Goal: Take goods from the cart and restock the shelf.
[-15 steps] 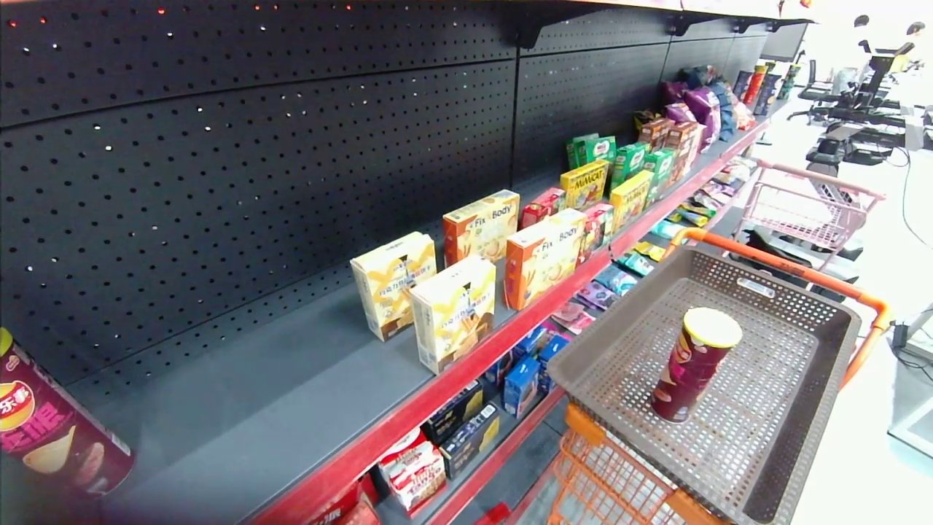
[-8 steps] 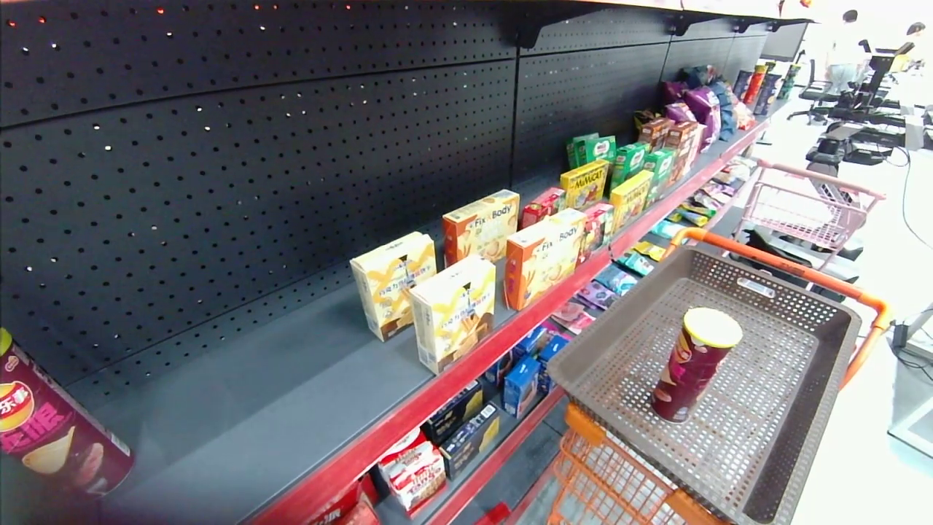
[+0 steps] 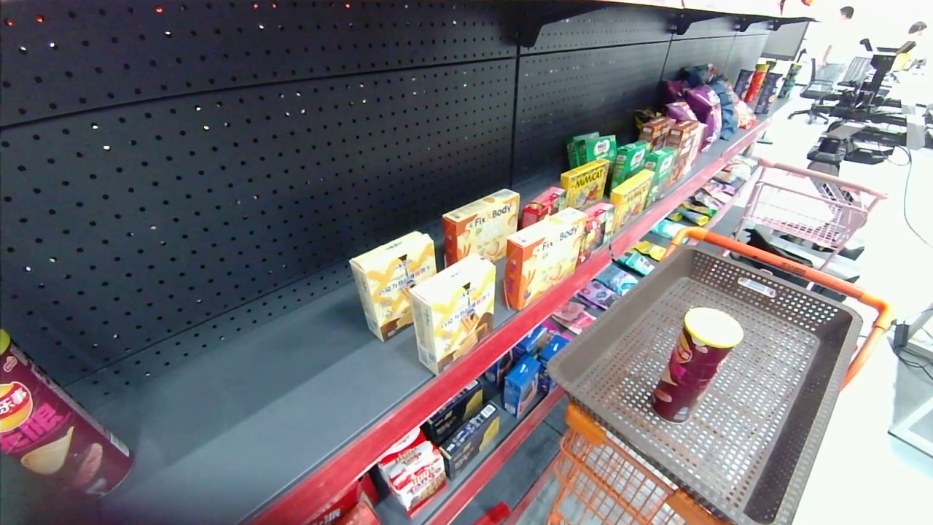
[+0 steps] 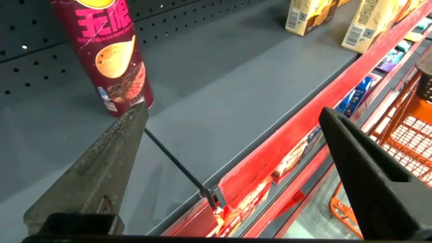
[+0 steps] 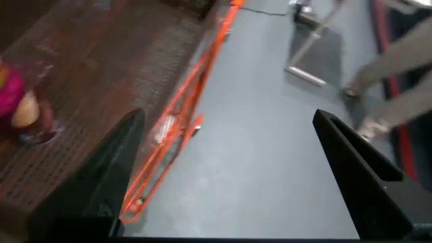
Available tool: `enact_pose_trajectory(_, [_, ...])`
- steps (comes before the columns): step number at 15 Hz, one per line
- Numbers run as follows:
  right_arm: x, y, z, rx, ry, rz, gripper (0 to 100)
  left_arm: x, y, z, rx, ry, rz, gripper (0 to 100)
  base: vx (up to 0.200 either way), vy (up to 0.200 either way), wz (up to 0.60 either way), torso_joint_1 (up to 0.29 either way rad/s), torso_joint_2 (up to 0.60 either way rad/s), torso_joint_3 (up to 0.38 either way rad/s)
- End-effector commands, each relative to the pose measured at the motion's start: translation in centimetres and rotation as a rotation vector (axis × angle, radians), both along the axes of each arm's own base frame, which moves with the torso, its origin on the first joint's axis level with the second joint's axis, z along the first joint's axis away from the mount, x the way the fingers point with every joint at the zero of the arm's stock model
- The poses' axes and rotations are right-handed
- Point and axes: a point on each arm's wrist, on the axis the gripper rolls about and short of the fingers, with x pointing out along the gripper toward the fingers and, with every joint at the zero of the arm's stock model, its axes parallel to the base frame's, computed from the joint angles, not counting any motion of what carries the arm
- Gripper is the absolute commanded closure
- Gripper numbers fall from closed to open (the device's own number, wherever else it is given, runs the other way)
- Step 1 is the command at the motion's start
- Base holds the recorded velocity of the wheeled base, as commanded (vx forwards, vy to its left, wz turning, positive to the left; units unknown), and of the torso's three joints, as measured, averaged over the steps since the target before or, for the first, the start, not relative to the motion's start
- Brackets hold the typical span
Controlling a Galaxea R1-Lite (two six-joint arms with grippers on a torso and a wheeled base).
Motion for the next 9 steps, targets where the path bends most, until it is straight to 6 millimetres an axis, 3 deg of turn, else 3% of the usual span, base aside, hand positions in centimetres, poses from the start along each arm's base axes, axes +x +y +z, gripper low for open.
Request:
enact_pose_trajectory(1, [2.8, -0.2, -2.0, 0.076, 0.077, 0.189, 0, 0.0, 0.0, 0.0, 0.0, 0.001, -0.001, 0, 0.0, 0.0, 0.0, 0.0, 0.0, 0.0])
enact_pose_trajectory(9, [7.9, -0.4, -4.3, 0.148, 0.016, 0.587, 0, 0.0, 0.0, 0.0, 0.0, 0.001, 0.0, 0, 0.0, 0.0, 0.0, 0.0, 0.0, 0.0])
